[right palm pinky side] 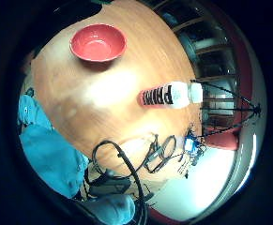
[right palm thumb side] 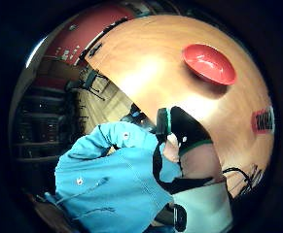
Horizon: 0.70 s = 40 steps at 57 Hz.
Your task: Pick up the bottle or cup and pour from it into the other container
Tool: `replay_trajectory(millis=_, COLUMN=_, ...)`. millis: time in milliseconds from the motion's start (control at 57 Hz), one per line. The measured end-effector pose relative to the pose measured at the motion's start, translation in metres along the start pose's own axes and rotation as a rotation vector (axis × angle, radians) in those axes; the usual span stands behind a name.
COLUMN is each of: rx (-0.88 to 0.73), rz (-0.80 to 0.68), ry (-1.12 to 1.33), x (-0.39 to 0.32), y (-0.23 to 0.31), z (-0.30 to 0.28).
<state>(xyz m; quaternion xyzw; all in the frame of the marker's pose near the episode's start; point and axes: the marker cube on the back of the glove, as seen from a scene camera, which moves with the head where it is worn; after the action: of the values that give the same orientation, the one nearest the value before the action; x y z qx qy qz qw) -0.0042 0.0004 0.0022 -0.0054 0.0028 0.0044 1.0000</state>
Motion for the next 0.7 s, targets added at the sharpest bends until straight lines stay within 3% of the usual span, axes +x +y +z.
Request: replay_trajectory(millis=702, rx=0.034, rz=0.028, ry=0.017, x=-0.002, y=0.013, z=0.001)
